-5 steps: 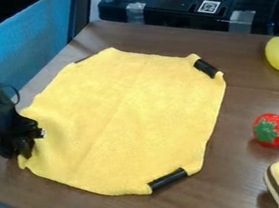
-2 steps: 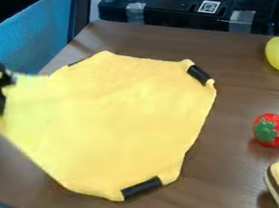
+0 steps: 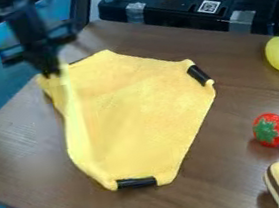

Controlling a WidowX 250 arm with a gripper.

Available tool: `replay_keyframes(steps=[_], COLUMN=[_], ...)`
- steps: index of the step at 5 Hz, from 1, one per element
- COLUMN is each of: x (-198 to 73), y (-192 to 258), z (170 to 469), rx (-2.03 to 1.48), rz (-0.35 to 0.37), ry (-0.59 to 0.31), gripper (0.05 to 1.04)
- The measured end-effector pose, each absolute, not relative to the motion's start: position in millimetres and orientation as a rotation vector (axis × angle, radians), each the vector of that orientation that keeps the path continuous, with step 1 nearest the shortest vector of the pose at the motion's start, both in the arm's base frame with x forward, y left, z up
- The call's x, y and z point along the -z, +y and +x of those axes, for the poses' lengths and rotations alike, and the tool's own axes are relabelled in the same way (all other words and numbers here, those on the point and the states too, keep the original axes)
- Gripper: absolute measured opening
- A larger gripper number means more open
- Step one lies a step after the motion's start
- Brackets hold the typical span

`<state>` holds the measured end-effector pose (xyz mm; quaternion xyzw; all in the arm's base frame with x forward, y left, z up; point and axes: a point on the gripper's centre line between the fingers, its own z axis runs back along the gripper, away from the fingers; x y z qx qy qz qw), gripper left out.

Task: Folding the clothes from left to right

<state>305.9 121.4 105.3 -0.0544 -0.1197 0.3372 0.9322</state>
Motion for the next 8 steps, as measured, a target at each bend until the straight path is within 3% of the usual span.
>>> replay_keyframes(steps=[2, 5, 6, 7, 8], x=[-67.0, -89.9, -84.2, -67.2, -45.9], y=[77.0, -2.8, -9.4, -10.8, -21.6], z=[353.0, 398.4, 417.8, 432.8, 434.2], rx=[-0.79, -0.706, -0.725, -0.757, -0.749], rz=[-0.111, -0.14, -0.174, -0.143, -0.124], ry=[-0.09, -0.18, -0.186, -0.169, -0.122], gripper=[0.056, 0.056, 0.056, 0.076, 0.227])
